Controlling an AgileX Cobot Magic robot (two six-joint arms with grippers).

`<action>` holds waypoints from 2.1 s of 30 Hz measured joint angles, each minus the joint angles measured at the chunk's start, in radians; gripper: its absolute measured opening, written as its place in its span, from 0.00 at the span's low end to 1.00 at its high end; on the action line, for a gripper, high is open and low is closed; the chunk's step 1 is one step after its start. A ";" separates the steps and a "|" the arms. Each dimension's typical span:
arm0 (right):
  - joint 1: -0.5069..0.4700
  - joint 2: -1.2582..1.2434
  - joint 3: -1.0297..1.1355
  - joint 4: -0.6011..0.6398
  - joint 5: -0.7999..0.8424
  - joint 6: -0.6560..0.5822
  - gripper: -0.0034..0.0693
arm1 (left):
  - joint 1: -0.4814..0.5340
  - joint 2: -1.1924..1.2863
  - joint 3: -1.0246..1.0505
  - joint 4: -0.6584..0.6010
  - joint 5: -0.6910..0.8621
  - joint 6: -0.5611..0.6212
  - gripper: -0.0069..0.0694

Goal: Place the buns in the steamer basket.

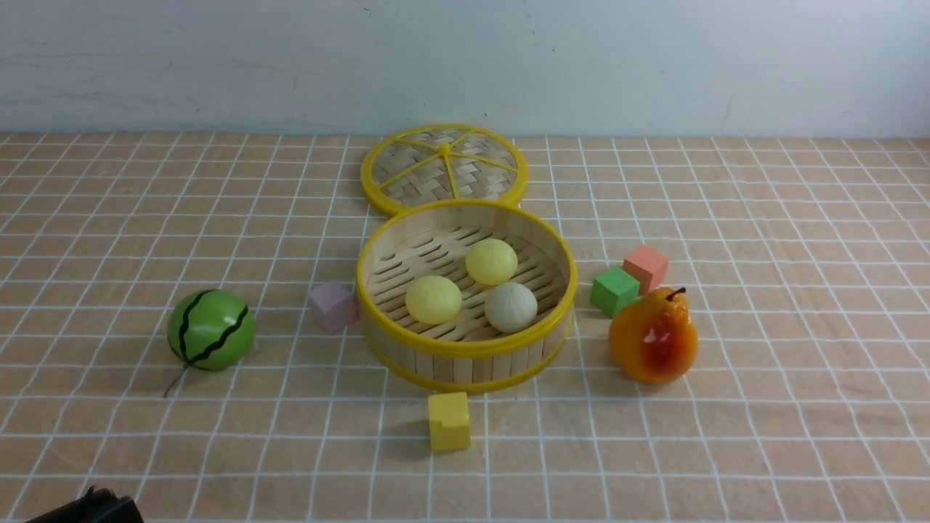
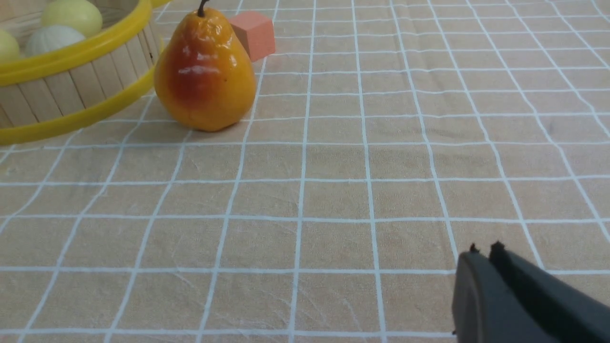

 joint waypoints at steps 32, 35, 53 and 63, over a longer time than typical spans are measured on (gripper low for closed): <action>-0.001 -0.001 0.000 0.000 0.001 0.000 0.14 | 0.394 -0.158 0.198 0.082 0.158 -0.083 0.07; -0.001 -0.001 0.000 0.000 0.001 0.000 0.15 | 0.394 -0.158 0.198 0.081 0.158 -0.083 0.07; -0.001 -0.001 0.000 0.000 0.001 0.000 0.18 | 0.394 -0.158 0.198 0.079 0.158 -0.083 0.07; -0.001 -0.001 0.000 0.000 0.001 0.000 0.19 | 0.394 -0.158 0.198 0.079 0.158 -0.083 0.07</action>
